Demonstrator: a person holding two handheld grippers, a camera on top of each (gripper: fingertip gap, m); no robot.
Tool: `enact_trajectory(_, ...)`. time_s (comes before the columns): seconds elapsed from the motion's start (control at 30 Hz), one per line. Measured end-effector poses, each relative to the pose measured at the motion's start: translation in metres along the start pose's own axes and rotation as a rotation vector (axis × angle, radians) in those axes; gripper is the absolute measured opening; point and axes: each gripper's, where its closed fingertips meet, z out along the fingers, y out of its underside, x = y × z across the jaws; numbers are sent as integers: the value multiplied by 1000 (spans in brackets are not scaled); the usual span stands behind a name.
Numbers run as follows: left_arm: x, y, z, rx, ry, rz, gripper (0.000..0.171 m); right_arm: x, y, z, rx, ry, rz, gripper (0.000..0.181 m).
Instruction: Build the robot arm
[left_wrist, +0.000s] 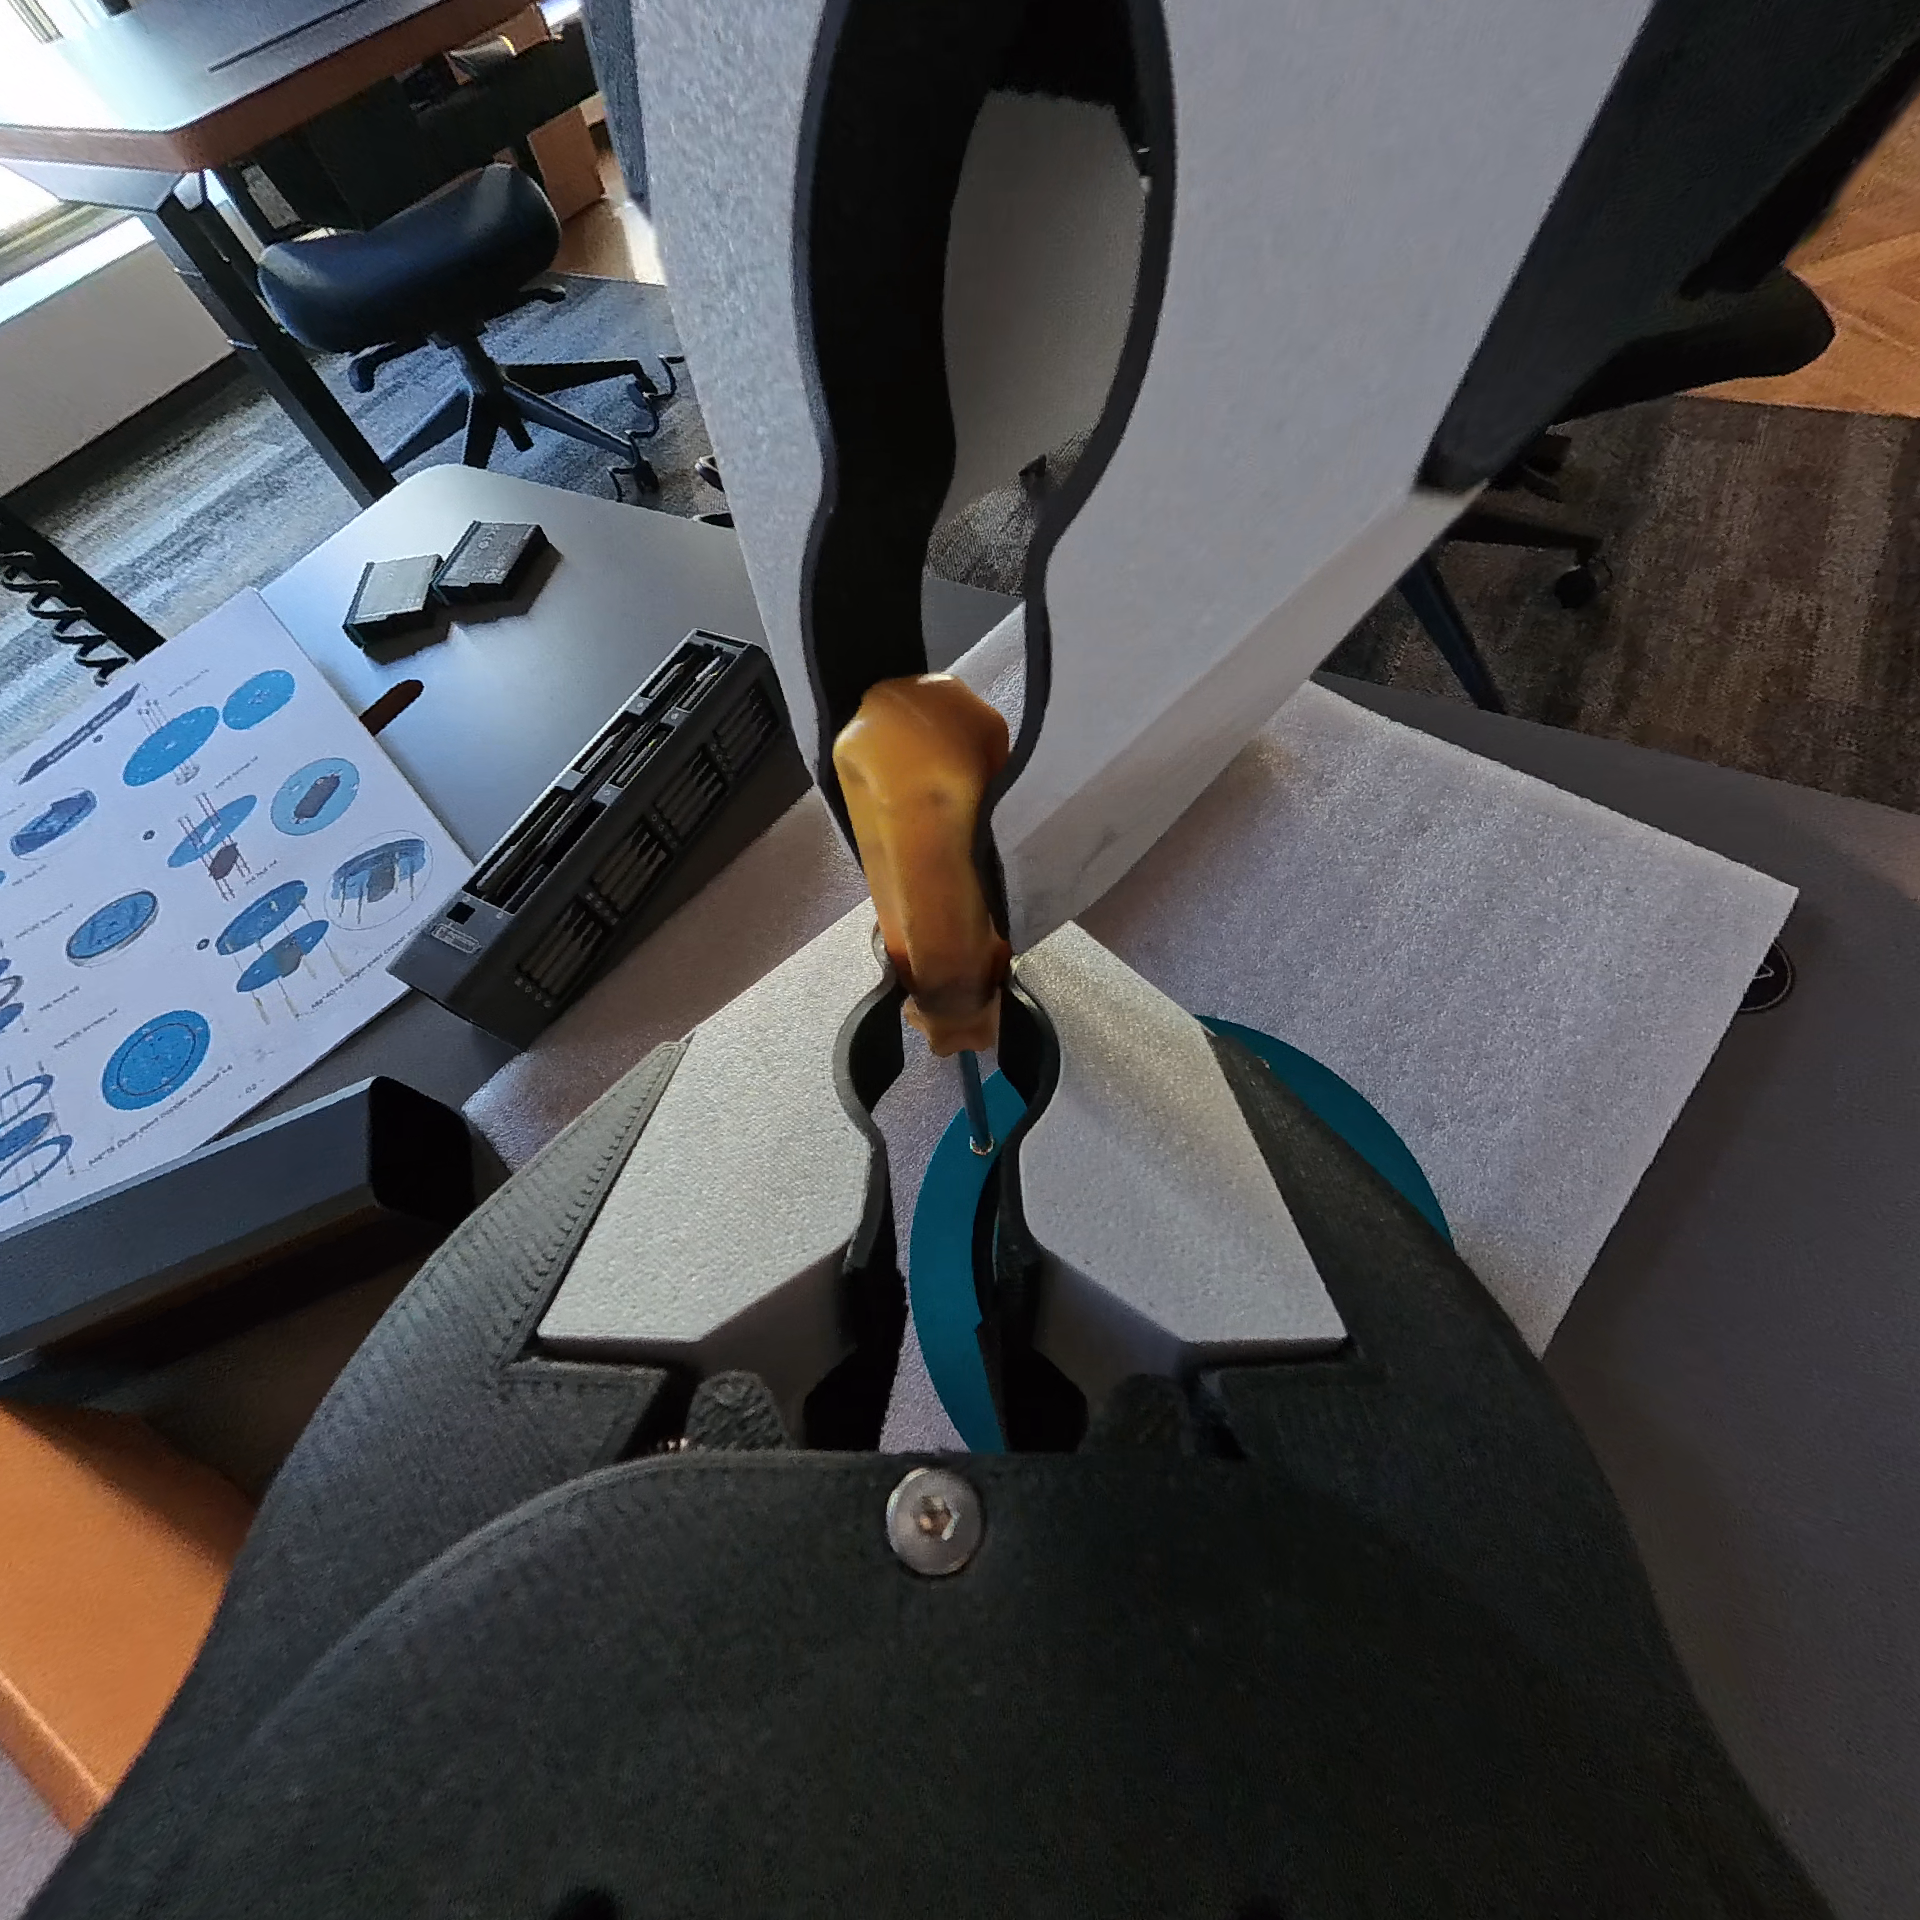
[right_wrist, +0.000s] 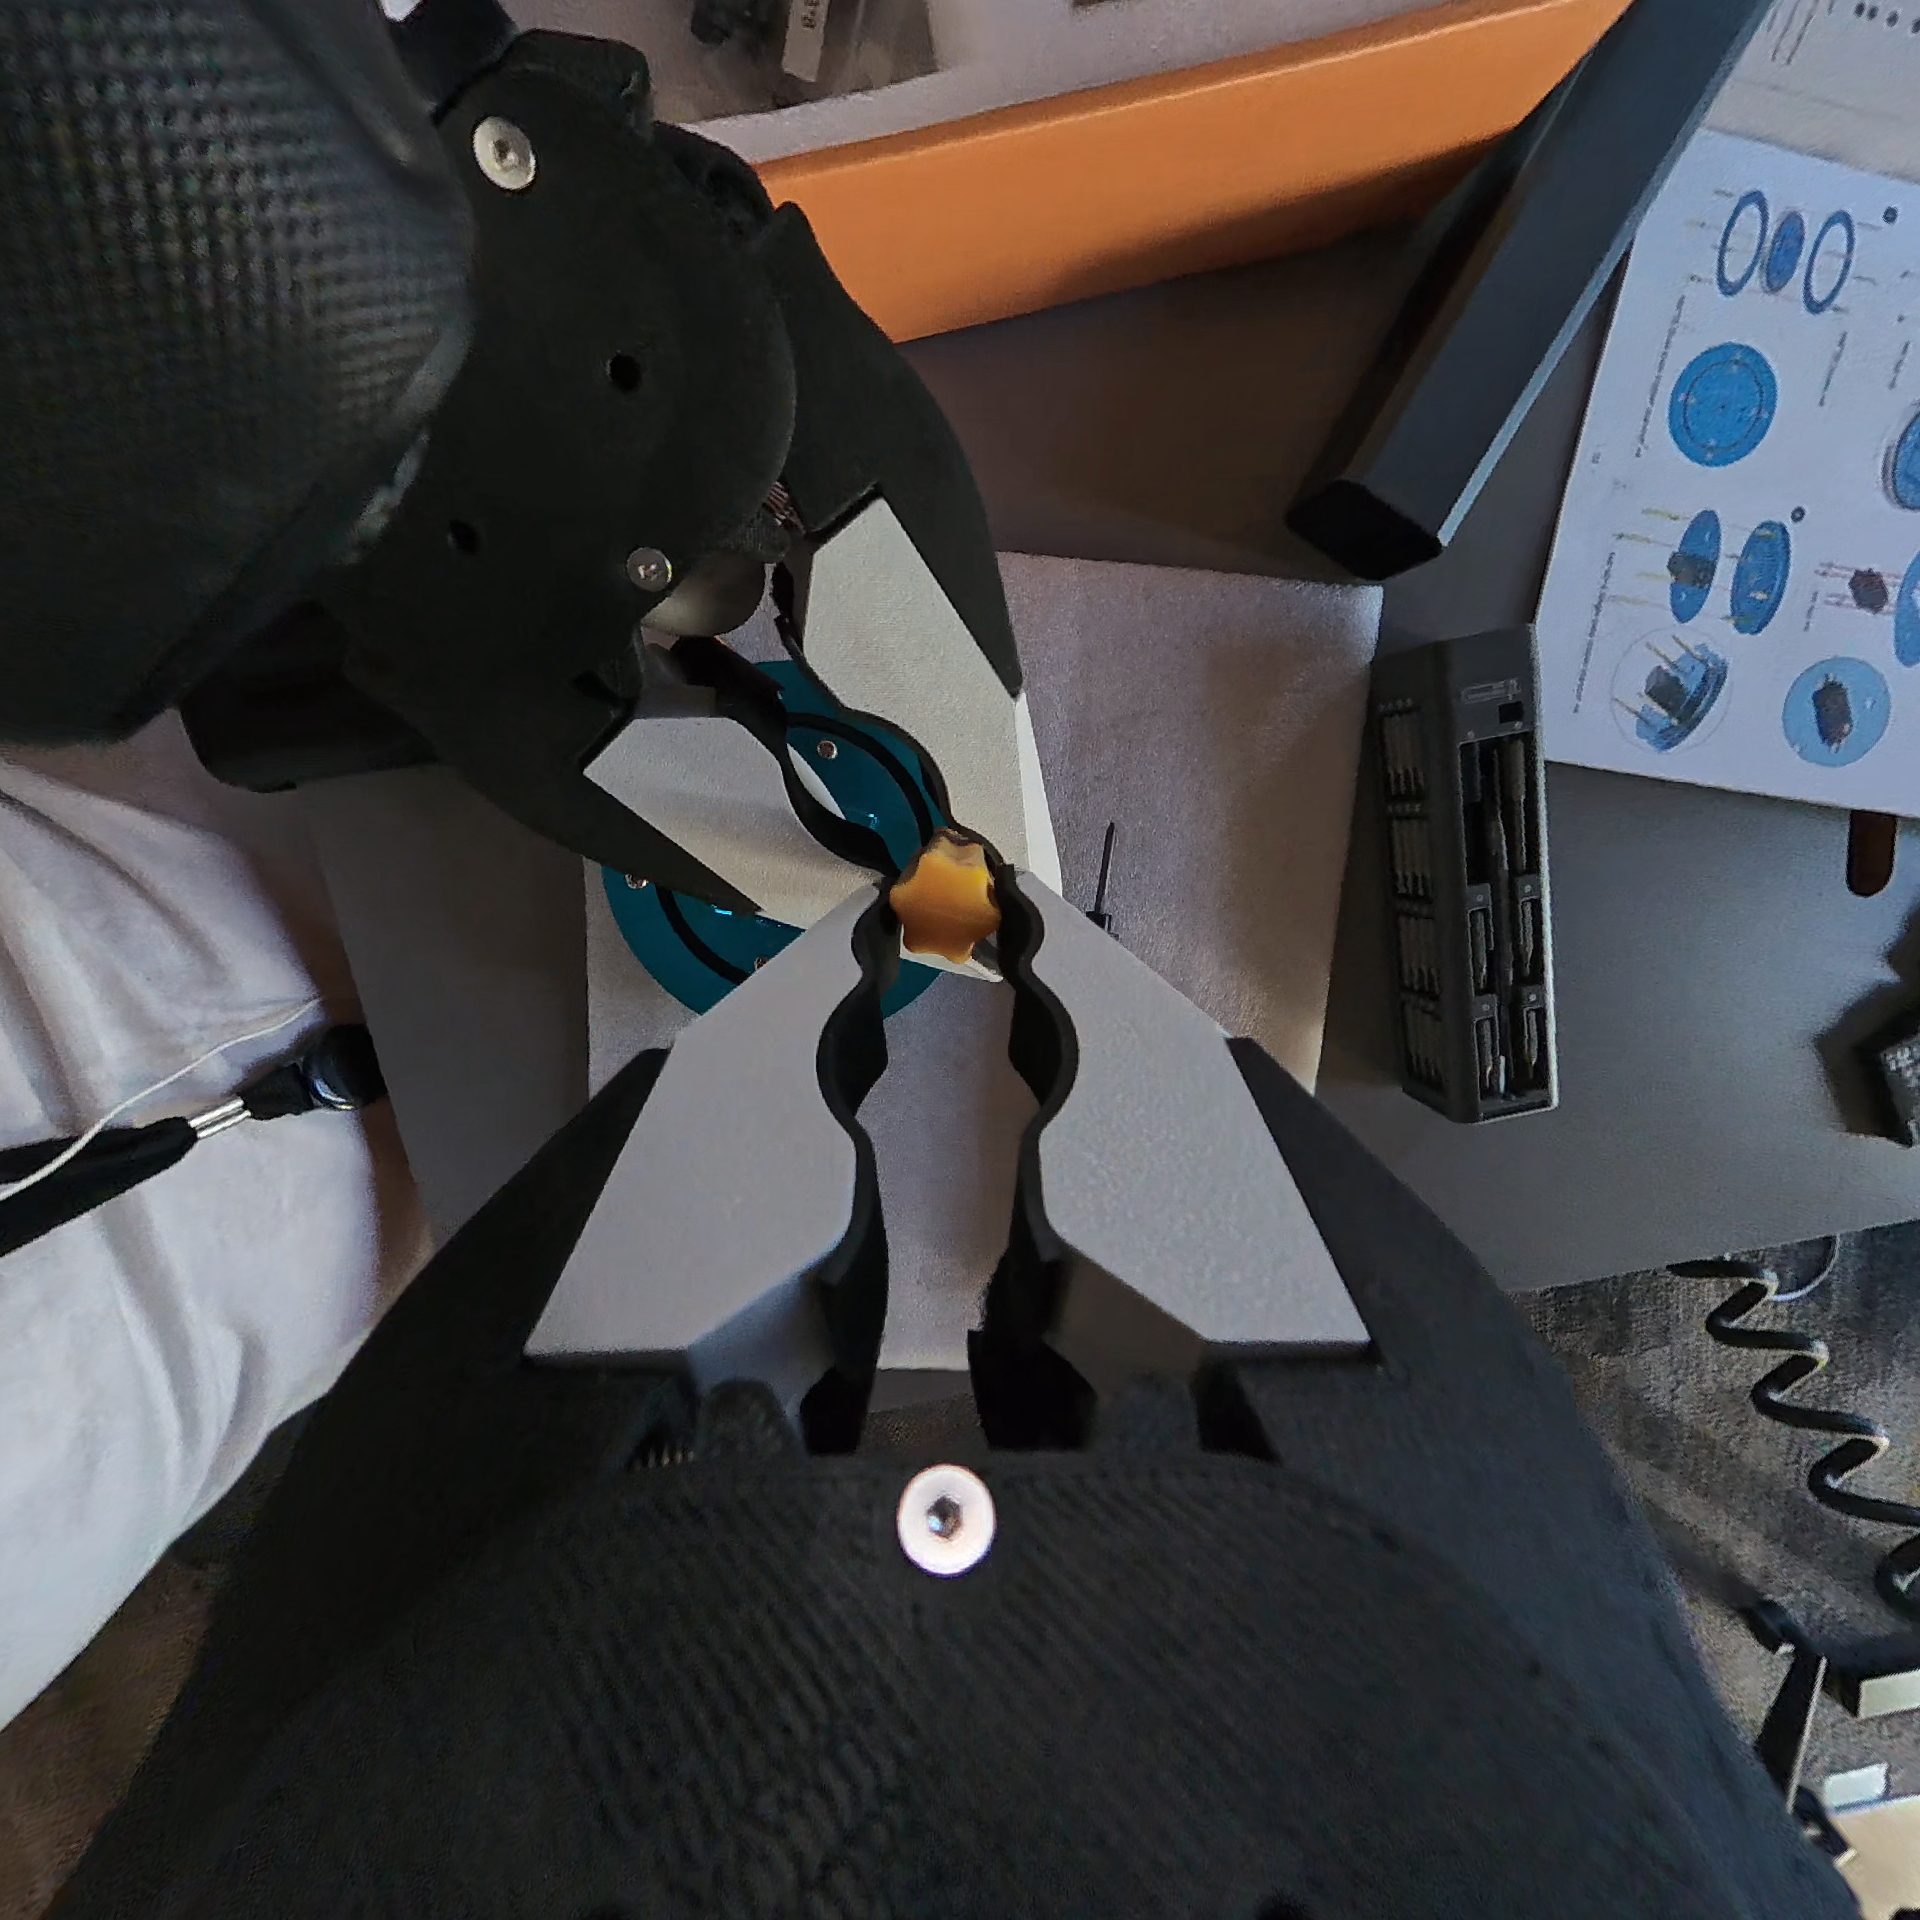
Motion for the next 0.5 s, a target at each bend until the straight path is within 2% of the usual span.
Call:
enact_trajectory(0.07,0,1,-1,-2,-1,4,12,1,0,-1,6,2,-35,17)
enact_trajectory(0.13,0,5,-4,-28,-4,5,23,3,-2,-6,50,16,-51,17)
enact_trajectory(0.2,-2,11,-11,-51,-20,14,40,6,-10,-23,181,33,-50,17)
enact_trajectory(0.27,-5,14,-20,-44,-41,2,39,14,-11,-49,355,56,3,17)
enact_trajectory(0.33,-10,13,-33,-18,-65,-24,41,22,1,-63,547,45,118,17)
enact_trajectory(0.4,-14,10,-45,15,-70,-60,37,43,23,-50,698,25,278,16)
enact_trajectory(0.5,-12,-4,-58,79,-37,-111,33,65,61,-4,772,-141,566,16)
